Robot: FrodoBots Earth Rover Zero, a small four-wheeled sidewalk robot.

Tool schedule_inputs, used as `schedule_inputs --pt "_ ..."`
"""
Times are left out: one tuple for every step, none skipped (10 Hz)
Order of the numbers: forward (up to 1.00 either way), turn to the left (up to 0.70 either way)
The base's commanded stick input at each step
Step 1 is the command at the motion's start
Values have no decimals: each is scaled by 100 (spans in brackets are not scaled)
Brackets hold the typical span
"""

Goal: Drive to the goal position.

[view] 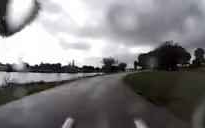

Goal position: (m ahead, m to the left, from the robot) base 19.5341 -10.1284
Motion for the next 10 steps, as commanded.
schedule_inputs --pt "100 0" --pt "100 0" --pt "100 0" --pt "100 0" --pt "100 0" --pt "100 0" --pt "100 0" --pt "100 0" --pt "100 0" --pt "100 0"
